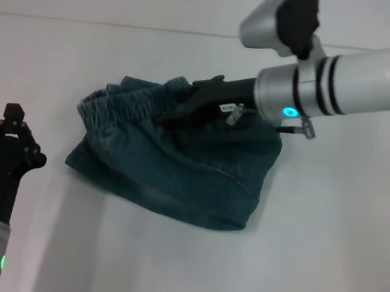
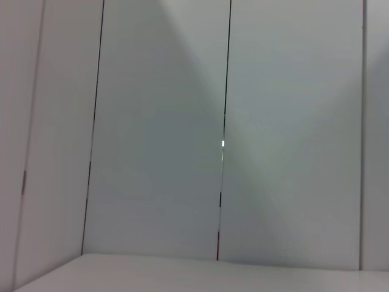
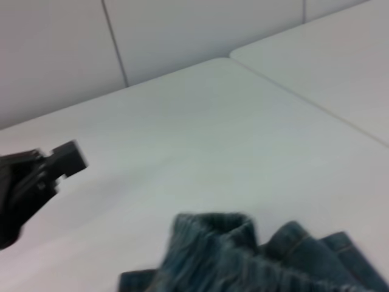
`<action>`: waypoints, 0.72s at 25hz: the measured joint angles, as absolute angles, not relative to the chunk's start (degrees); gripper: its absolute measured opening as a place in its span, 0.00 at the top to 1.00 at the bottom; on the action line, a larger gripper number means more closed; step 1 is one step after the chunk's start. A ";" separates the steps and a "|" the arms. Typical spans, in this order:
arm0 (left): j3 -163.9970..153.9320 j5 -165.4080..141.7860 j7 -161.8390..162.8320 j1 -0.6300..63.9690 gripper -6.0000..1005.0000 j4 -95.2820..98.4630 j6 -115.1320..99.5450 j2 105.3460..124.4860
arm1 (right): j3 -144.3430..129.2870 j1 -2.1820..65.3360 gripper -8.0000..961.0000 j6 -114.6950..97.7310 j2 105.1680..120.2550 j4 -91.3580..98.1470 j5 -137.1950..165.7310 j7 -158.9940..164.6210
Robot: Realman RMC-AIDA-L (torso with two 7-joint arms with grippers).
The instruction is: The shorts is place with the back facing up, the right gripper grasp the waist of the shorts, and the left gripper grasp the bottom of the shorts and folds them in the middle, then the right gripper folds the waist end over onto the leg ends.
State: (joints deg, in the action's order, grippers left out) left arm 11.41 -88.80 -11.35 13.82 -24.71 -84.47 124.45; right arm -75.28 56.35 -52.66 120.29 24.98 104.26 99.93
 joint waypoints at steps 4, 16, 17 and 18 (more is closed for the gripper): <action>10.81 -88.87 -11.28 14.25 0.96 -24.60 -84.09 124.37 | -75.46 58.62 0.22 -49.40 120.52 22.45 104.24 98.27; -6.68 -95.88 18.11 18.30 0.91 -5.45 -94.60 123.84 | -74.08 27.35 0.22 -64.44 119.51 59.06 99.61 95.76; -9.06 -97.34 24.82 18.79 0.91 -1.44 -95.95 123.88 | -73.53 24.64 0.22 -66.26 119.47 61.30 99.57 95.34; -11.39 -98.52 31.64 19.37 0.90 3.28 -97.13 123.85 | -72.73 21.62 0.22 -68.41 119.49 63.10 99.63 94.76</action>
State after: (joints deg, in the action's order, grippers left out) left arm -11.39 -98.52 31.64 19.37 3.28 -97.13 123.85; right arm -72.73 21.62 -68.41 119.49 63.10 99.63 94.76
